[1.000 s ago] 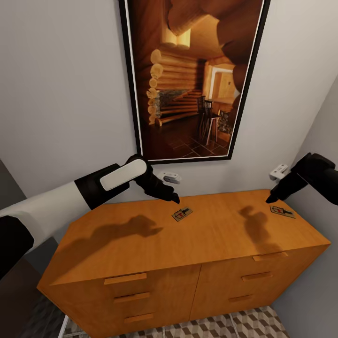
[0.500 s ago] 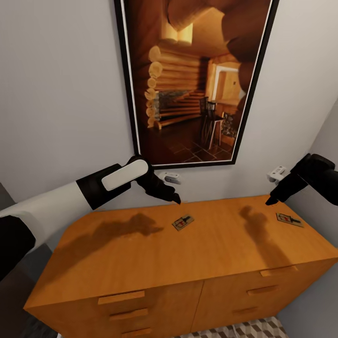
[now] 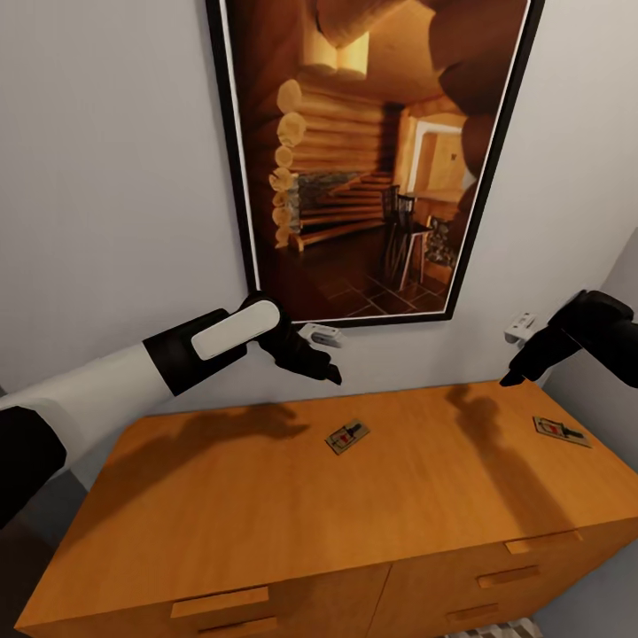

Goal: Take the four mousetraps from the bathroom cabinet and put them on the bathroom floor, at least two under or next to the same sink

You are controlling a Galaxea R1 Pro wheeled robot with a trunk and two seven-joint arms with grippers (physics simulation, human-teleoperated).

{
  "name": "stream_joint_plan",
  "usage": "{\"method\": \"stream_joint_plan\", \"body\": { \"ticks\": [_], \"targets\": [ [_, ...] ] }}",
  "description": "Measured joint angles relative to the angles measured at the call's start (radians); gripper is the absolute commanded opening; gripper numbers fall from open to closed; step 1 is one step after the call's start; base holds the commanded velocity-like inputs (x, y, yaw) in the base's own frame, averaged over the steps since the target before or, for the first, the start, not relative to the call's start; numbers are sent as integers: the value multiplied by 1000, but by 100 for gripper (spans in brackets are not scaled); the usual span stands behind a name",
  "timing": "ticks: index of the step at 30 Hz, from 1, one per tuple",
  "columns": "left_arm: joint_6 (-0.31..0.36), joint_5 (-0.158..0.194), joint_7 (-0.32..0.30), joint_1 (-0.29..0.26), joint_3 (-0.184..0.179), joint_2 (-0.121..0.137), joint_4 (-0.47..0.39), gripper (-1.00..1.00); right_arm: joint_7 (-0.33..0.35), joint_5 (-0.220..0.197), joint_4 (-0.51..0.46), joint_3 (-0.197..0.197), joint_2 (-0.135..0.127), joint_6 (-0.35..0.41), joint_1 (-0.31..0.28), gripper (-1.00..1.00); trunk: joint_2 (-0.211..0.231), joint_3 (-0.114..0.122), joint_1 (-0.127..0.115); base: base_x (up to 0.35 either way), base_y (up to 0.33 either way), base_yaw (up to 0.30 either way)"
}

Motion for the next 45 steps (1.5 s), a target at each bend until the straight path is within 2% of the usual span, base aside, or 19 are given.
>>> {"method": "stream_joint_plan", "body": {
  "ticks": [9,19,24,28,32,33,35,39,45],
  "targets": [
    [0,-1,0,-1,1,-5,-7,100,1,0,4,-2,-4,-54,0,100,0,0,0,7,0,0],
    [1,0,1,0,-10,-23,-7,100,1,0,6,-2,-5,-66,1,100,0,0,0,0,0,0],
    [0,0,1,1,-50,-33,-5,100,1,0,5,-2,-5,-67,1,100,0,0,0,0,0,0],
    [-2,1,2,2,-96,-57,3,100,1,-1,5,-2,-5,-67,1,100,0,0,0,0,0,0],
    [-4,0,2,3,-164,-84,19,100,1,-1,6,-2,-4,-68,1,100,0,0,0,0,0,0],
    [-5,0,2,3,-198,-97,32,100,1,-1,6,-2,-4,-68,1,100,0,0,0,0,0,0],
    [-5,-1,1,4,-225,-107,49,100,1,-2,6,-2,-4,-68,1,100,0,0,0,0,0,0],
    [-7,-2,0,4,-255,-121,91,100,1,-2,5,-2,-3,-68,1,100,0,0,0,0,0,0],
    [-11,-1,-3,10,-275,-128,135,100,1,-1,6,-2,-2,-68,2,100,0,0,0,0,0,0]
  ]
}}
